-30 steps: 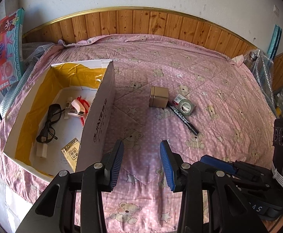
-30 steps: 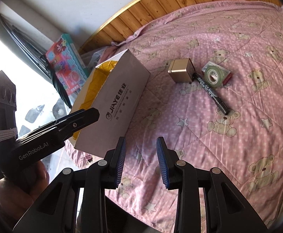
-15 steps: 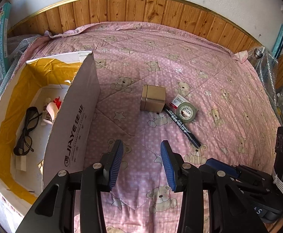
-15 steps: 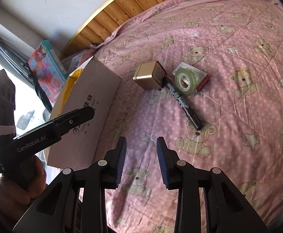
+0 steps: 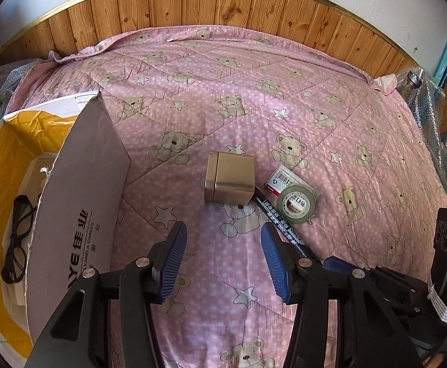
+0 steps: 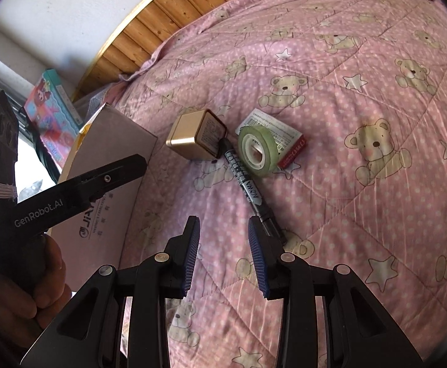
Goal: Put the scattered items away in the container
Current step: 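Move both open tools toward the gold cube and black marker, then grasp the gold cube with the left tool while the right tool grasps the black marker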
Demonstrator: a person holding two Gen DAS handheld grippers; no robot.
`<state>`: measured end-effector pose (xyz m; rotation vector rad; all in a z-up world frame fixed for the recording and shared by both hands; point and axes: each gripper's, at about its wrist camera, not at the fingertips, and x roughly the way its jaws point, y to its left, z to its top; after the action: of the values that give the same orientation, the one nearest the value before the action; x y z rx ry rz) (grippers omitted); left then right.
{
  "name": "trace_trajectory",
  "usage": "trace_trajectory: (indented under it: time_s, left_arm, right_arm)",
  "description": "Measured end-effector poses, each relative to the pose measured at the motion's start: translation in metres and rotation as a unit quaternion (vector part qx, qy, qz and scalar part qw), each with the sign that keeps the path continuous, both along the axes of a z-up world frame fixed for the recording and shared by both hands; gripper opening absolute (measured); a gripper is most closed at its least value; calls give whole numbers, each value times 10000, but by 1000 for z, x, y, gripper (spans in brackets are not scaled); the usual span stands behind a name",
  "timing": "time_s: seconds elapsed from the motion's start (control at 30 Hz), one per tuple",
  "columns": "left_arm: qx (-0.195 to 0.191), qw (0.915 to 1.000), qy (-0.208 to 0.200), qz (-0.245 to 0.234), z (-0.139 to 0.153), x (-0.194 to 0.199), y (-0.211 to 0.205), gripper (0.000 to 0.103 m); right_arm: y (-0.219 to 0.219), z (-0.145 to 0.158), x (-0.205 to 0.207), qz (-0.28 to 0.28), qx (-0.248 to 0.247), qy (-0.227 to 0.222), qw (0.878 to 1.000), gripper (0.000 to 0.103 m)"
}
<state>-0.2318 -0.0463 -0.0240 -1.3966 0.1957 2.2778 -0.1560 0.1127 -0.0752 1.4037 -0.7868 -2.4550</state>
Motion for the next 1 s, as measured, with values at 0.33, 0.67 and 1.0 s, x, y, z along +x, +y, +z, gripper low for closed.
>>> trace_trajectory:
  time_s: [0.33,0.67,1.0]
  left_arm:
    - [-99,9999,-80,-56,-26,-36,21,57]
    - [-166,9996,-158,-180,-48,-59,39,58]
    - [-282,9993,-203,-171,-71,-77,48,60]
  right_arm:
    - [6,-22,-26,65,282,-161,9995,36]
    - [-4,-32,-46,283,769,-104,9966,36]
    - [-13,-33,-51,478,1163,13,9921,19]
